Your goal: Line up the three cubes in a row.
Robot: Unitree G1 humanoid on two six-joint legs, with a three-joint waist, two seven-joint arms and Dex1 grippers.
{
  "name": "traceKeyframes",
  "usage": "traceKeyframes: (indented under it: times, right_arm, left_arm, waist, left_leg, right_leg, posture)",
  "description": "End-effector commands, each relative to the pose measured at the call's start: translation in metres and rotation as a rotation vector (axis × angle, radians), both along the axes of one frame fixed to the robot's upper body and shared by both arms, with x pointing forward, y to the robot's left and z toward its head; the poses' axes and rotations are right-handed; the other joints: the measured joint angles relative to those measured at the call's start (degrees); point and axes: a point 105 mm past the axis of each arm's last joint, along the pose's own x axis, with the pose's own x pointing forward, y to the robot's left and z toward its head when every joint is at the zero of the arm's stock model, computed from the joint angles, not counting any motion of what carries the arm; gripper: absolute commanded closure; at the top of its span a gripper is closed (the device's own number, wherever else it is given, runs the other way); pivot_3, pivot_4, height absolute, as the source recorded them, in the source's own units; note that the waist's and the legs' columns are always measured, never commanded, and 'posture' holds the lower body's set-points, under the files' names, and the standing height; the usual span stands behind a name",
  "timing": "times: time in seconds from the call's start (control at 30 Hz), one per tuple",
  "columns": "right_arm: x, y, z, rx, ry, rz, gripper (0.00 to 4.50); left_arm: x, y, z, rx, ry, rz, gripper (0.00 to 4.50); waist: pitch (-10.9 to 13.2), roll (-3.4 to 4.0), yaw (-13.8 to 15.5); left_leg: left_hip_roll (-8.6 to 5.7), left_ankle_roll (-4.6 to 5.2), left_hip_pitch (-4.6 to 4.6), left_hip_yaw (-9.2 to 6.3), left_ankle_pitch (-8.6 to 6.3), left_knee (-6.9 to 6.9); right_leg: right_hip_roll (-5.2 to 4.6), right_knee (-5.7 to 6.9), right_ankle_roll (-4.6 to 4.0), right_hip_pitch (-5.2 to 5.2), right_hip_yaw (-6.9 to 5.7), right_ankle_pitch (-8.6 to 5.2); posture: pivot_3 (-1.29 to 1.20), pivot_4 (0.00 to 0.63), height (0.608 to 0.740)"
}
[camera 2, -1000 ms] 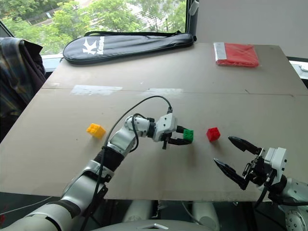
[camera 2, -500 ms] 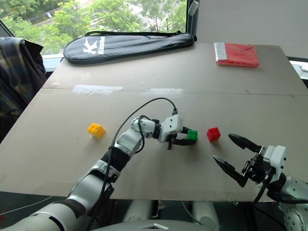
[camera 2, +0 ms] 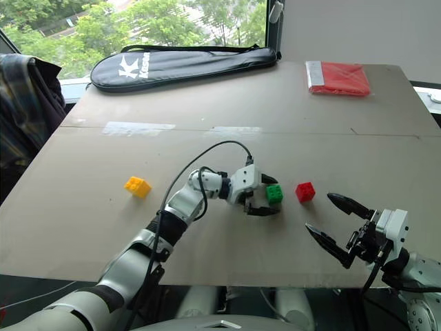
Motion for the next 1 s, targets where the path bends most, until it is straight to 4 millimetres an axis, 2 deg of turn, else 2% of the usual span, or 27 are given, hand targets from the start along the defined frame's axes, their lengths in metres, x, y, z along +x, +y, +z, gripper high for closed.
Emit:
traceKeyframes:
  times: [0.03,0.1,0.23,0.37,0.47,0.57,0.73,0.87,1.0]
  right_arm:
    - [0.000,0.001,0.009,-0.001,-0.041,-0.002,0.00]
    - [0.002,0.003,0.011,0.004,-0.045,0.008,0.00]
    - [0.004,0.005,0.016,0.016,-0.051,0.036,0.00]
    - [0.008,0.009,0.020,0.021,-0.056,0.075,0.00]
    - [0.007,0.014,0.025,0.033,-0.050,0.137,0.00]
    - [0.008,0.017,0.030,0.036,-0.051,0.179,0.00]
    - [0.012,0.024,0.033,0.025,-0.047,0.273,0.00]
    - [0.015,0.029,0.032,0.037,-0.040,0.334,0.00]
    - [0.018,0.033,0.032,0.038,-0.039,0.378,0.00]
  left_arm:
    - [0.009,0.015,0.024,-0.056,-0.056,0.031,0.03]
    - [0.007,0.026,0.038,-0.095,-0.059,0.038,0.03]
    - [-0.010,0.051,0.072,-0.188,-0.061,0.025,0.03]
    - [-0.021,0.077,0.100,-0.263,-0.077,0.118,0.03]
    - [-0.040,0.095,0.113,-0.332,-0.051,0.227,0.03]
    - [-0.055,0.108,0.116,-0.374,-0.013,0.343,0.03]
    - [-0.067,0.152,0.120,-0.543,-0.124,0.806,0.03]
    - [-0.077,0.190,0.095,-0.493,-0.209,1.118,0.03]
    - [-0.086,0.213,0.076,-0.469,-0.250,1.316,0.03]
  waist:
    - [0.0,0.00,-0.1]
    - [0.0,0.01,-0.2]
    - [0.0,0.03,-0.1]
    - [0.0,0.04,0.0]
    - [0.0,0.05,-0.1]
    - [0.0,0.05,-0.1]
    - [0.0,0.04,-0.1]
    - [0.0,0.00,0.1]
    - [0.1,-0.04,0.1]
  left_leg:
    - [0.00,0.00,0.00,0.00,0.00,0.00]
    - [0.03,0.00,0.00,-0.02,0.00,0.00]
    - [0.07,0.00,-0.01,-0.06,0.00,-0.01]
    - [0.06,0.00,-0.03,-0.20,0.00,0.00]
    - [0.06,0.00,-0.01,-0.34,0.00,0.00]
    - [0.12,0.00,0.01,-0.36,0.00,0.00]
    - [0.11,-0.01,0.21,-0.42,0.00,0.01]
    - [0.05,-0.01,0.58,-0.41,-0.01,0.00]
    - [0.04,-0.01,0.64,-0.29,-0.01,0.01]
  right_leg:
    - [0.00,0.01,0.00,0.00,0.00,0.00]
    - [0.02,0.03,0.00,-0.02,-0.02,0.00]
    - [0.01,0.03,0.00,-0.02,-0.03,0.00]
    - [-0.03,0.01,0.00,-0.01,-0.02,0.00]
    - [-0.05,0.01,0.01,0.00,-0.02,0.00]
    - [-0.07,0.01,0.01,0.01,-0.02,0.00]
    - [-0.10,-0.01,-0.04,0.24,-0.05,-0.02]
    - [-0.10,-0.02,-0.23,0.61,-0.07,-0.15]
    - [-0.10,-0.03,-0.18,0.61,0.02,-0.18]
  posture:
    - [0.00,0.150,0.708]
    - [0.00,0.150,0.708]
    - [0.00,0.150,0.708]
    - [0.00,0.150,0.708]
    - [0.00,0.150,0.708]
    - [0.00,0.150,0.708]
    - [0.00,0.150,0.708]
    - [0.00,0.150,0.708]
    - [0.00,0.150,0.708]
